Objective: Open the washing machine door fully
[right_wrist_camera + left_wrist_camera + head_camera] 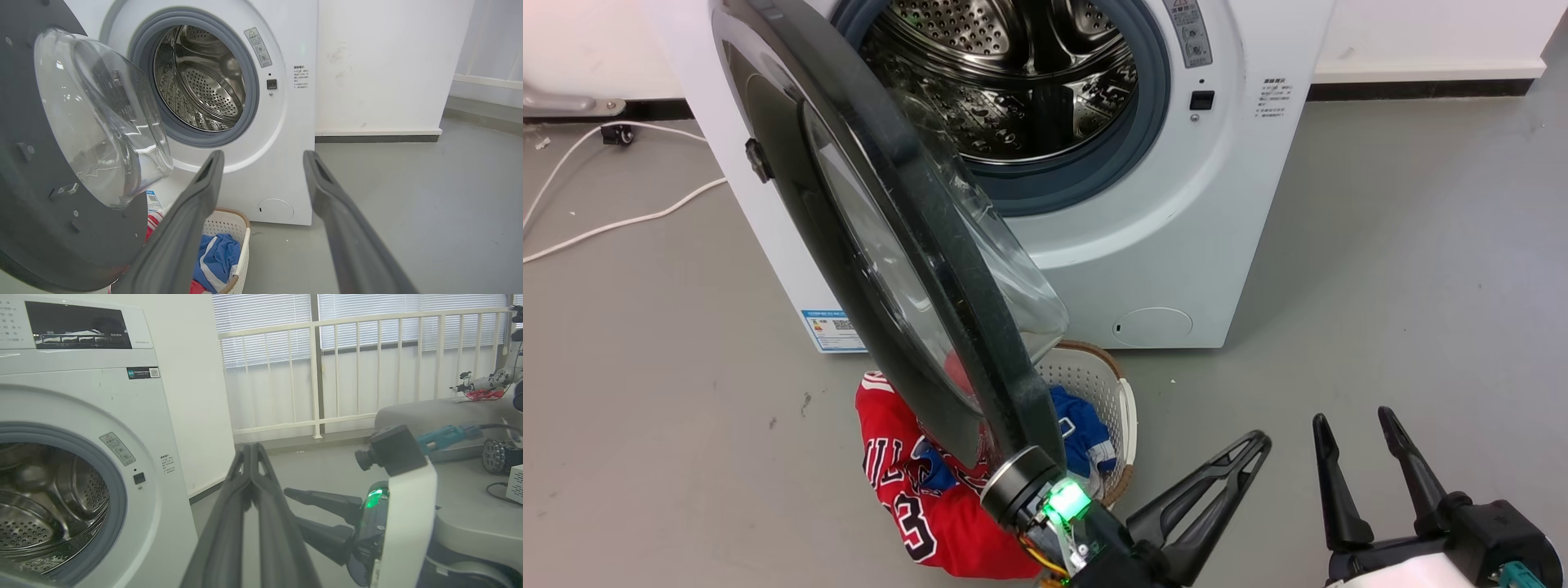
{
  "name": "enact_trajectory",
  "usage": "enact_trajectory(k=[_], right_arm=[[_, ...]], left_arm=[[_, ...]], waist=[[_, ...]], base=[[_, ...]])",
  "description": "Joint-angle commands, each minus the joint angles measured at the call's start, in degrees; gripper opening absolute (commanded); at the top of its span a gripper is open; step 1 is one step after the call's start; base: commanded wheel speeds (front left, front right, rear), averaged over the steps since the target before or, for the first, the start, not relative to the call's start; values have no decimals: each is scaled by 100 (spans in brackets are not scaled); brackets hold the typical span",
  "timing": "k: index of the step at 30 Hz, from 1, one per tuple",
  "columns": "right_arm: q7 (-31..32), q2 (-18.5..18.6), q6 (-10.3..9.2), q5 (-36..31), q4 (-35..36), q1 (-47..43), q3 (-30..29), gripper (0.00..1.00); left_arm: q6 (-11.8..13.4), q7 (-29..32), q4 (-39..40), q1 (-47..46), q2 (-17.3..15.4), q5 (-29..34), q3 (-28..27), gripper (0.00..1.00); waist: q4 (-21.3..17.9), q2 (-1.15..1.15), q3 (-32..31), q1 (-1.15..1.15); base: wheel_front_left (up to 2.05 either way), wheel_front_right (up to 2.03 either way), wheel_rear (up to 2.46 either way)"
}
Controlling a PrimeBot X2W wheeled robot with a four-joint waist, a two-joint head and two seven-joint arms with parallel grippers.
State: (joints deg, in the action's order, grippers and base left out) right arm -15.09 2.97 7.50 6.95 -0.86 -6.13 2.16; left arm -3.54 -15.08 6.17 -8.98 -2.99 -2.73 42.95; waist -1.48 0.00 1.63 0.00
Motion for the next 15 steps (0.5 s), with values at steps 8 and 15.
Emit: enact_trajectory(k=[8,15], right_arm=[[-10,-19,-1,-80,-31,145,7,100],[-10,-18,-1,-80,-62,244,93,100]], left_arm=[[-14,-14,-535,188,-99,-39,-256,0],[40,-14,-1037,104,-121,-121,-758,0]], waist=[[23,0,129,0],[-18,0,253,0]], base=[[0,0,0],[0,0,0]])
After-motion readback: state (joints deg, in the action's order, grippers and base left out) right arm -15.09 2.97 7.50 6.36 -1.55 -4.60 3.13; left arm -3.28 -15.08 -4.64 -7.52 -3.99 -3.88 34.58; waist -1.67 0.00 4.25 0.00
